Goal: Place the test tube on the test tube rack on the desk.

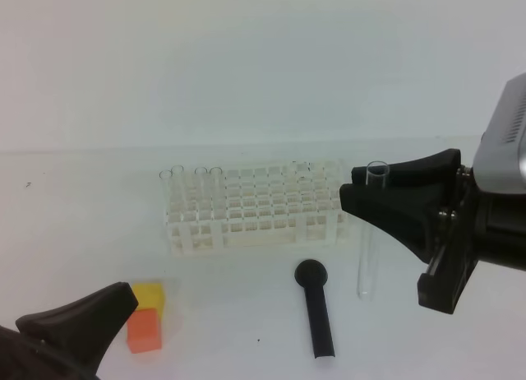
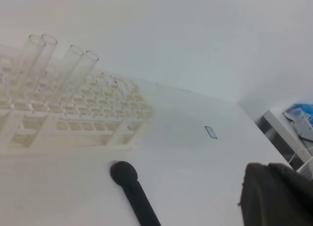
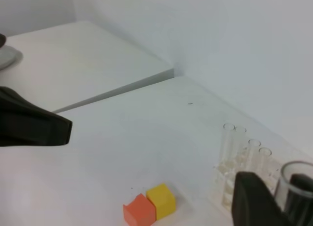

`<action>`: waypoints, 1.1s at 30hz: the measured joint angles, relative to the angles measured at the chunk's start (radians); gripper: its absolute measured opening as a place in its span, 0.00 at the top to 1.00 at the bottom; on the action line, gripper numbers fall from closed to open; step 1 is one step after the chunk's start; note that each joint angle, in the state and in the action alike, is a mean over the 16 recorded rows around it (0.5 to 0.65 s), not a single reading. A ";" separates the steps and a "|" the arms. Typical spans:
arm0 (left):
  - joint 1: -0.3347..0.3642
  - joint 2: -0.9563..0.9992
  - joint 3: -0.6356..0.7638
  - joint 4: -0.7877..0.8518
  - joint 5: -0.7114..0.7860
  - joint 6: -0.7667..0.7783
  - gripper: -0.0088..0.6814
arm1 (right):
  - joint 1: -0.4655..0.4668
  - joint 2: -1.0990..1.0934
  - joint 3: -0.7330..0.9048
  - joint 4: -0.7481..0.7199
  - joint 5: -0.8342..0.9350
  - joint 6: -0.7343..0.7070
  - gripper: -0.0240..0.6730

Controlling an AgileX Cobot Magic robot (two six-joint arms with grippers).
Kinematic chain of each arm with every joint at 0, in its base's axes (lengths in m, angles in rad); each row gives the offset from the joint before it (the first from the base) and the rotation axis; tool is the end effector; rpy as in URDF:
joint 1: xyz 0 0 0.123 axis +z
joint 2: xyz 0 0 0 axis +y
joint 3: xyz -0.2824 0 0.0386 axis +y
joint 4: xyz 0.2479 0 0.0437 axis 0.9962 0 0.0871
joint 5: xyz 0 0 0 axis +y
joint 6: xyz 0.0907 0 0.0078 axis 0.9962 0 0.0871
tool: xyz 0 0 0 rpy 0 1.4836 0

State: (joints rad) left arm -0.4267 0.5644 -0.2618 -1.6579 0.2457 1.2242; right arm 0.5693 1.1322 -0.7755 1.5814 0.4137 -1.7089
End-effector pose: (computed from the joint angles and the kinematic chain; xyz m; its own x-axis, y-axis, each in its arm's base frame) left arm 0.0986 -0.0692 0.2575 -0.4199 -0.2595 -0.8697 0.4861 0.7449 -0.4570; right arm 0.1849 0.1619 0.3276 -0.1152 -0.2109 -0.9707 -0.8416 0.5398 -0.0174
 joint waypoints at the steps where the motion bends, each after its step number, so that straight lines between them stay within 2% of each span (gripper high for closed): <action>1: 0.000 0.000 0.000 0.000 0.000 0.000 0.99 | 0.000 0.000 0.000 0.000 0.003 0.000 0.79; 8: 0.000 -0.004 0.006 0.012 -0.001 0.000 0.99 | 0.000 0.000 0.000 0.000 0.045 -0.001 0.79; 14: 0.000 -0.051 0.017 0.122 -0.001 0.000 0.99 | 0.000 0.000 0.000 0.000 0.092 -0.001 0.79; 33: 0.000 -0.329 0.058 0.802 -0.098 0.000 0.99 | 0.000 0.000 0.000 0.000 0.201 0.016 0.79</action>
State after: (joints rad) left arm -0.4267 0.2356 -0.2035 -0.8557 0.1481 1.2242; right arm 0.5693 1.1322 -0.7755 1.5814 0.6152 -1.6932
